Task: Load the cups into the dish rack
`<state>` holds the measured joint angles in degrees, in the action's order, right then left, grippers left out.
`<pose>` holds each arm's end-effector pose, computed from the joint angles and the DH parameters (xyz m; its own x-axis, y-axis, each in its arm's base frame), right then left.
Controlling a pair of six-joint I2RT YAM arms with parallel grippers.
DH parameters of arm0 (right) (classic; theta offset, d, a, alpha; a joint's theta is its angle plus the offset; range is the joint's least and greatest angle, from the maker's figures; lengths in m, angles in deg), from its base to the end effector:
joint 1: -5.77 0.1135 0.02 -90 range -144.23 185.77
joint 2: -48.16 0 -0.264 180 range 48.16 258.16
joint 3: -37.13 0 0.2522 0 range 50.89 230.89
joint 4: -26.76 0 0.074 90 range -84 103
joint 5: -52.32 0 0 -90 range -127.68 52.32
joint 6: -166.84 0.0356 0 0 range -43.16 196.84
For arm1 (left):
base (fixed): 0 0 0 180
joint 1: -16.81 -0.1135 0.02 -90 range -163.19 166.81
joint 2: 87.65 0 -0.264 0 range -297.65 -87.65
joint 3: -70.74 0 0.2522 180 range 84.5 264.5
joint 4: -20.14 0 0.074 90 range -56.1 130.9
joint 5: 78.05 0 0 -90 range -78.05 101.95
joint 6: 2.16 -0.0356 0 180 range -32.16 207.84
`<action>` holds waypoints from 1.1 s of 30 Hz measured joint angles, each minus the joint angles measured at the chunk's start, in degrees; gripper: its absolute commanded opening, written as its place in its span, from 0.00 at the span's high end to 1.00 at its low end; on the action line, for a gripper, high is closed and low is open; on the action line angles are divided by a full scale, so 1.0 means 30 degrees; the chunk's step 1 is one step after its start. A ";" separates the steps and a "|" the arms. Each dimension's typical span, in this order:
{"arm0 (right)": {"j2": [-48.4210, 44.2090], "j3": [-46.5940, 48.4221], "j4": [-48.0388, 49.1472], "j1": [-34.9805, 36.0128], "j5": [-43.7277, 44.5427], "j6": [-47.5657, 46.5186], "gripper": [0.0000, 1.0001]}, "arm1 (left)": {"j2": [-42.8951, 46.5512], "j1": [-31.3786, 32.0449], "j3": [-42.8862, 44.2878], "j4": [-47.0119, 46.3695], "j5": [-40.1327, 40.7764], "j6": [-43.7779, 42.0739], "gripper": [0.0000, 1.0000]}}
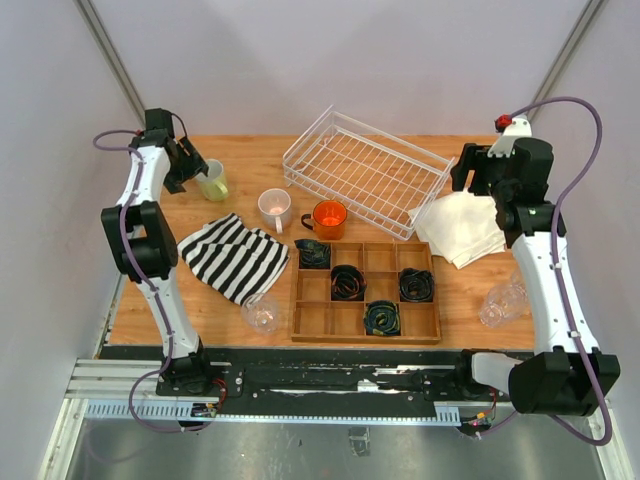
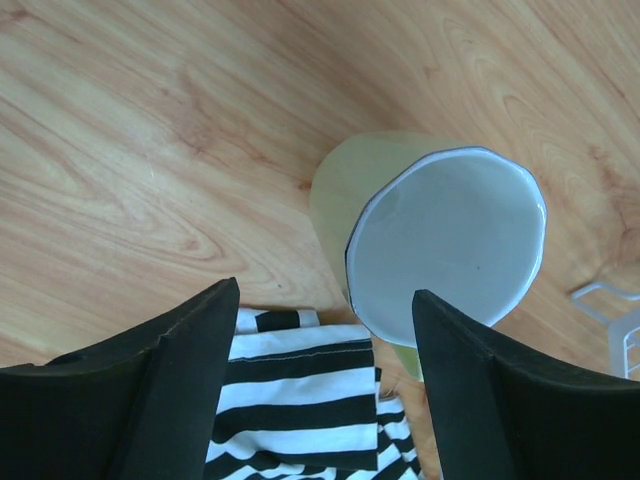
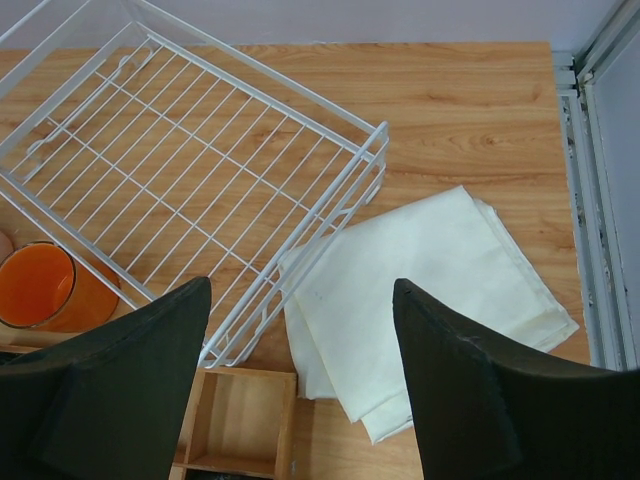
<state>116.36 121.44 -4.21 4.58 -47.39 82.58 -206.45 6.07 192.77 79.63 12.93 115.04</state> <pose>0.2698 0.0004 0.4006 -0.2694 0.1042 -0.9574 -0.1162 0.9834 0.1397 0.4517 0.0863 0.2679 -0.6372 -0.5860 -0.5005 -0.5475 0.8013 -0.2412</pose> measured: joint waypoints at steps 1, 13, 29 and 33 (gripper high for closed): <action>0.0029 0.0000 0.0007 0.0000 0.0022 0.0000 0.26 | -0.0080 0.0000 0.0058 0.0029 0.0022 0.0015 0.36; 0.0437 0.0000 0.0066 0.0000 0.0015 -0.0168 0.25 | -0.1260 0.0000 0.0415 -0.0204 0.0102 0.0372 0.77; 0.2637 0.2681 -0.2208 0.0233 -0.5916 0.1617 0.36 | -0.1982 -0.0029 0.0787 -0.1501 -0.3920 0.0729 1.00; 0.2732 0.2703 -0.2251 0.1180 -0.9005 0.3869 0.34 | -0.0947 0.0080 0.0175 -0.2681 -0.6120 0.1676 0.99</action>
<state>124.56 129.55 -10.97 8.12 -74.41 94.19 -209.29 6.31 193.29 71.59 -5.43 120.07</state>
